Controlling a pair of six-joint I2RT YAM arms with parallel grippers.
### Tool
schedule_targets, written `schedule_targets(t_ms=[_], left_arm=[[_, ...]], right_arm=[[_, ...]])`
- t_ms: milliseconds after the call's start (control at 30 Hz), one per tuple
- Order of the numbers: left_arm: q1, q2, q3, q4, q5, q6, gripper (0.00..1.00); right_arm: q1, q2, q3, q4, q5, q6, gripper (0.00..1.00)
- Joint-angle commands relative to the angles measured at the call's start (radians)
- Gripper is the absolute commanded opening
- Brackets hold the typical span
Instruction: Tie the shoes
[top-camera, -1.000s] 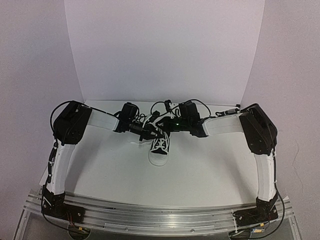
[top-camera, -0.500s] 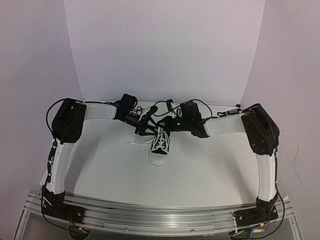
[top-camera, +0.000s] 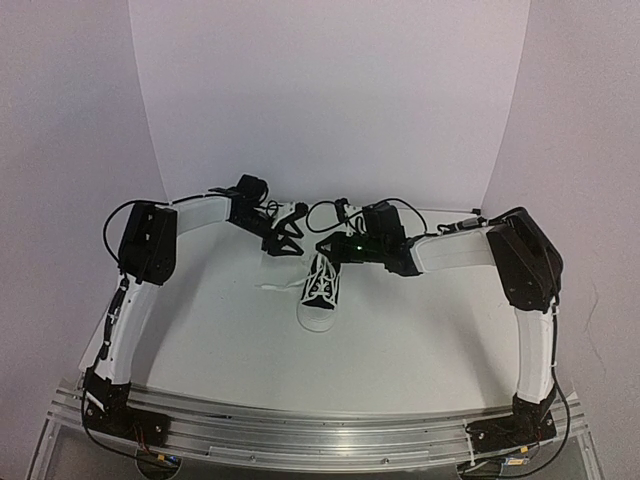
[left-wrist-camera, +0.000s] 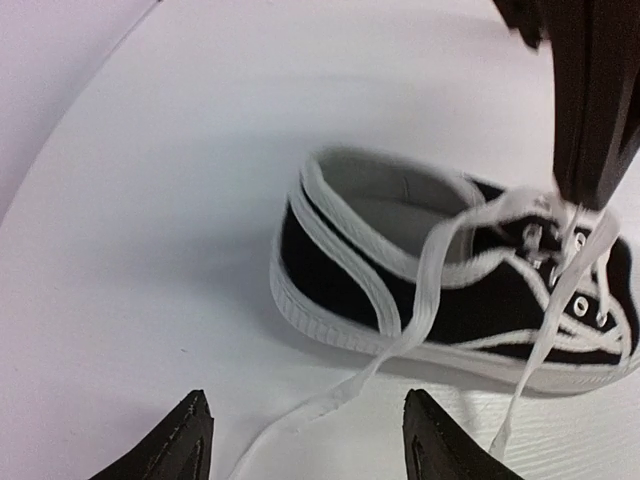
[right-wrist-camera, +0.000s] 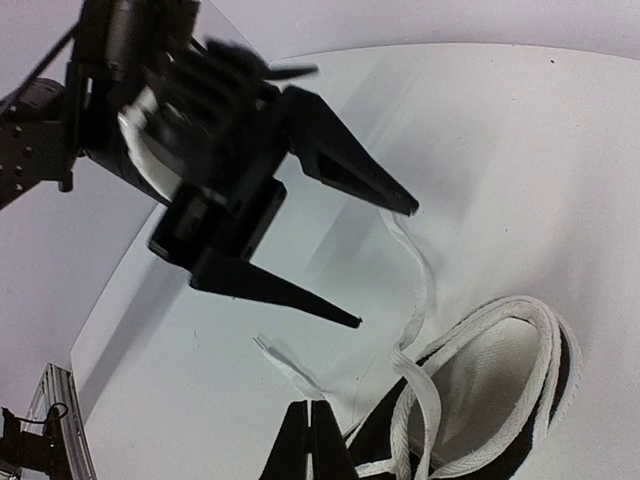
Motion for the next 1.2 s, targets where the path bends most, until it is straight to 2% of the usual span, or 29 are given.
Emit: schedule_targets(t_ms=[0,133,233,300,433,500,667,800,867,1033,1167], left_arm=[[-0.018,0.056,0.023,-0.087,-0.045,0.14,0.65],[-0.044,0.07,0.004,0.016,-0.096,0.11,0.64],[-0.055,0.079,0.006,0.061,-0.108,0.083,0.59],[-0.057,0.084,0.004,0.056,-0.113,0.087,0.46],[-0.057,0.058,-0.041,0.04,-0.122,0.111,0.08],[-0.056,0.03,-0.064,0.017,-0.13,0.108,0.0],[-0.054,-0.072,-0.047,-0.207,-0.138,0.056,0.0],[-0.07,-0.175,-0.151,-0.33,-0.087,-0.018,0.0],[-0.086,-0.209,-0.195,-0.373,-0.034,-0.103,0.0],[-0.104,-0.203,-0.218,-0.431,0.164,-0.441,0.0],[-0.122,-0.199,-0.264,-0.409,0.254,-0.538,0.0]], right_arm=[[0.003,-0.049,0.005,0.031,0.005,0.001,0.0],[0.004,-0.037,0.011,0.031,-0.001,0.013,0.0],[0.003,-0.037,0.014,0.031,-0.001,0.016,0.0],[0.003,-0.04,0.014,0.031,0.003,0.015,0.0],[0.003,-0.033,0.024,0.031,0.005,0.017,0.0],[0.003,-0.028,0.033,0.031,0.005,0.023,0.0],[0.003,-0.024,0.055,0.031,0.015,0.036,0.0],[0.003,-0.008,0.078,0.031,-0.004,0.058,0.0],[0.003,-0.007,0.079,0.031,-0.011,0.07,0.0],[0.003,-0.023,0.059,0.031,-0.003,0.077,0.0],[0.003,-0.021,0.057,0.033,-0.011,0.089,0.0]])
